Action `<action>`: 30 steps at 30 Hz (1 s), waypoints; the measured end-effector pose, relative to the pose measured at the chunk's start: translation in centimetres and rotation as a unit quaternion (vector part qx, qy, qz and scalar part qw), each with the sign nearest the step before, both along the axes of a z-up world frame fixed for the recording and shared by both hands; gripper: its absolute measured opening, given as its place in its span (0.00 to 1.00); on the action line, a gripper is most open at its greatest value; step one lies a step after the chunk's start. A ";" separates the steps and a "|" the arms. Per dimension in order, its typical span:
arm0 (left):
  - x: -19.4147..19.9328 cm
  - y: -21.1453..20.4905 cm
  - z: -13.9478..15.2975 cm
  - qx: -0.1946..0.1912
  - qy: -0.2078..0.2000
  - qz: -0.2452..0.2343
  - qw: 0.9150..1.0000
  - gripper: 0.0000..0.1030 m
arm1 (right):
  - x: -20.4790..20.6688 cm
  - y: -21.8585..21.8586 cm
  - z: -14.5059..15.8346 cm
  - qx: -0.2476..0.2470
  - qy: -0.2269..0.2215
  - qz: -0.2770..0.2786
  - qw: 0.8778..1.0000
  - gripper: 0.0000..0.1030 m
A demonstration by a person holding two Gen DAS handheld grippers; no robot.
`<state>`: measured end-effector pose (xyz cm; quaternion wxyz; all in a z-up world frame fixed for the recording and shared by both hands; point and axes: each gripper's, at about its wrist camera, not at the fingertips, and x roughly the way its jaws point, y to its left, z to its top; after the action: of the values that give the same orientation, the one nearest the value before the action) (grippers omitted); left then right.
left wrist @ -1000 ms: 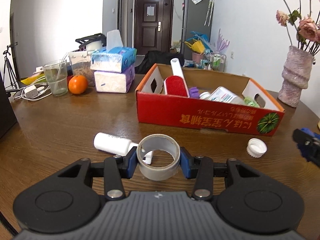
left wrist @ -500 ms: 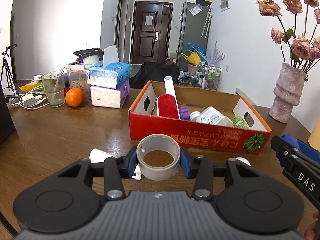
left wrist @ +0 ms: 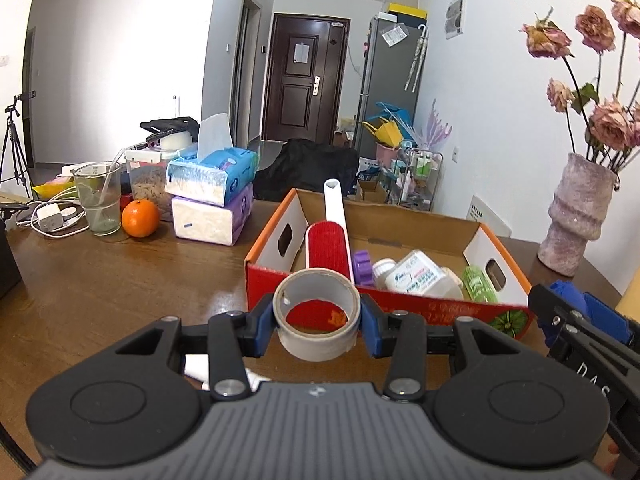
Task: Organize rigid objects
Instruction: 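Carry the tape roll and blue cap with both tools over the red box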
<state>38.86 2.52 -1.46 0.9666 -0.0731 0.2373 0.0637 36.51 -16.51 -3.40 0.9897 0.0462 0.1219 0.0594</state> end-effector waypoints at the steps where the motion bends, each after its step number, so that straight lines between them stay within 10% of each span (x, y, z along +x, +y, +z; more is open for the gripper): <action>1: 0.3 0.1 0.1 -0.003 -0.002 0.003 1.000 0.43 | 0.3 0.0 0.0 0.001 0.000 0.000 1.000 0.51; 30: 9.1 0.5 -0.2 -0.010 0.000 0.022 1.000 0.43 | 8.9 0.6 -1.2 0.002 0.013 0.011 1.000 0.51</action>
<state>47.96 3.04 -1.64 0.9641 -0.0884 0.2364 0.0830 45.44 -15.90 -4.59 0.9872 0.0481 0.1353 0.0696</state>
